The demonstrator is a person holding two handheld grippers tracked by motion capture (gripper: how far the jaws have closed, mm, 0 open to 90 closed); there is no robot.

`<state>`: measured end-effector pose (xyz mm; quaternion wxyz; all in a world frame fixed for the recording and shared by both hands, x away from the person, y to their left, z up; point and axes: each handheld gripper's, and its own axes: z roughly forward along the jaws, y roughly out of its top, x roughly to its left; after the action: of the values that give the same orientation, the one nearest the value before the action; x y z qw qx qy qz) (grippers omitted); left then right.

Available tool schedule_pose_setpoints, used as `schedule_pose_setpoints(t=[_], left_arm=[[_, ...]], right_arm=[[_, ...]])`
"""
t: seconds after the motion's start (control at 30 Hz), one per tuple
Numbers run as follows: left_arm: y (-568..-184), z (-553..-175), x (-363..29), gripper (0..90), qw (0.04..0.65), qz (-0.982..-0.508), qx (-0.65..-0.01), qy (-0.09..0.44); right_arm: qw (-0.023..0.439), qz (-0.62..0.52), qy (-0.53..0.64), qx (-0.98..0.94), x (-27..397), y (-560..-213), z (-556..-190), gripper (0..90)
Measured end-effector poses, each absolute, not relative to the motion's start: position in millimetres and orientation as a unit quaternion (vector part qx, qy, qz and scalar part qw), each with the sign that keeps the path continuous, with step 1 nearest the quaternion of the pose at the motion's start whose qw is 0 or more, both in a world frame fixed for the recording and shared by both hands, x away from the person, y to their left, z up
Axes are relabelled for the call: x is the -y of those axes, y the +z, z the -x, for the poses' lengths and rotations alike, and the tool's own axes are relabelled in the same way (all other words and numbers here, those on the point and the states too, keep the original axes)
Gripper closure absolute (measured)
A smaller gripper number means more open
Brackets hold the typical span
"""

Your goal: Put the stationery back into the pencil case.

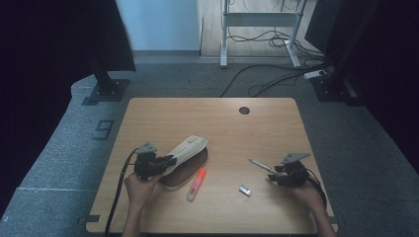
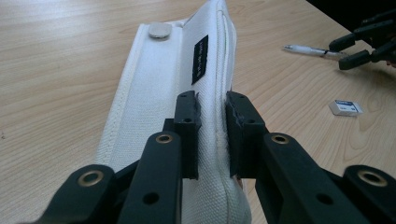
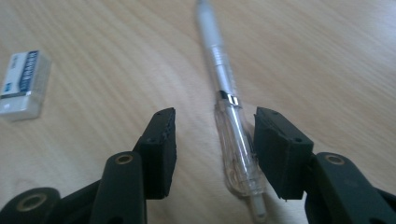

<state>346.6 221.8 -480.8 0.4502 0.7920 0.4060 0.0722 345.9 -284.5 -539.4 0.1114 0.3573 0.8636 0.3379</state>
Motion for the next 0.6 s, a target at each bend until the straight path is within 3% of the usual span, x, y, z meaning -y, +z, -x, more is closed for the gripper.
schedule_pose_setpoints(t=[0.23,0.37,0.4,0.6], left_arm=[[-481,-346,-221,75.5,0.450,-0.792,-0.406,0.072],[-481,-346,-221,75.5,0.450,-0.793,-0.405,0.072],[-481,-346,-221,75.5,0.450,-0.793,-0.405,0.072],[-481,-346,-221,75.5,0.450,-0.793,-0.404,0.071]], right_arm=[[0.100,-0.349,0.337,-0.868,278,-538,-341,69.7],[0.099,-0.368,0.338,-0.860,278,-538,-338,72.5],[0.105,-0.379,0.331,-0.858,277,-537,-335,77.5],[0.104,-0.385,0.324,-0.858,276,-536,-330,77.9]])
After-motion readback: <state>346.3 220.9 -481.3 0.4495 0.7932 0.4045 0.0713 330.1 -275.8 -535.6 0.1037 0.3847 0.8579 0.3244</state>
